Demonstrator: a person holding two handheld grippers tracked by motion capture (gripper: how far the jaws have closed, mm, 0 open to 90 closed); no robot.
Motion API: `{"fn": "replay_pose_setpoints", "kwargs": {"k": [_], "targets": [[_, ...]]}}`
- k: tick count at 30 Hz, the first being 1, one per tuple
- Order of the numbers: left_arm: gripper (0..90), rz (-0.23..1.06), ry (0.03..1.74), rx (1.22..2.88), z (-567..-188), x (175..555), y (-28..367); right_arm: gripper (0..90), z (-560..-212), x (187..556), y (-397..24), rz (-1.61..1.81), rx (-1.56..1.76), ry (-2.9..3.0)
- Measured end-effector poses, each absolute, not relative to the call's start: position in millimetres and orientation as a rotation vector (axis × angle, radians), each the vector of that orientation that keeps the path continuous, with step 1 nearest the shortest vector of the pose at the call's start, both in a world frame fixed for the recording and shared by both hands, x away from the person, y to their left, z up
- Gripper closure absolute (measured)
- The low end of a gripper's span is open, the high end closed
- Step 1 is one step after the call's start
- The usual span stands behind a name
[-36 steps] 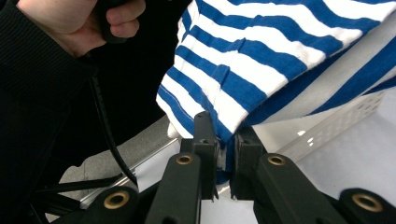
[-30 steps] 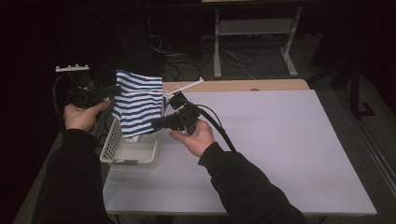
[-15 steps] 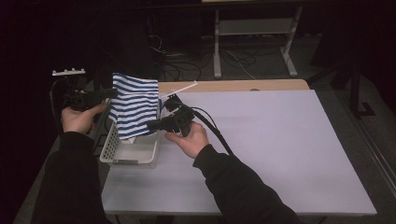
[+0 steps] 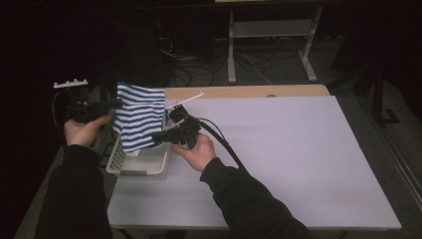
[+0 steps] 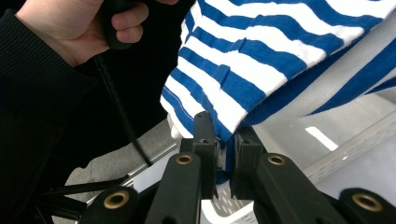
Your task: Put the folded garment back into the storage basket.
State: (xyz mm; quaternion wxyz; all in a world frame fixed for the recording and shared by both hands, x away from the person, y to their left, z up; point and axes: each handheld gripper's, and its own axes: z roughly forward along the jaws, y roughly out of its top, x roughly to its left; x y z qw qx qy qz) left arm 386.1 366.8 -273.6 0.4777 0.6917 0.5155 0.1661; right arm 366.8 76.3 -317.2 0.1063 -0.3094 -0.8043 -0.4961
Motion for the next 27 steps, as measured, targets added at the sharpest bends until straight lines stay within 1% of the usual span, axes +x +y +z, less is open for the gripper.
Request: {"fn": "replay_pose_setpoints", "kwargs": {"k": [27], "targets": [[85.0,0.369,1.304,1.704,-307.4,390.5,376.8,81.8,-351.9,370.5,90.5,-1.424,-0.929,-2.345]]}}
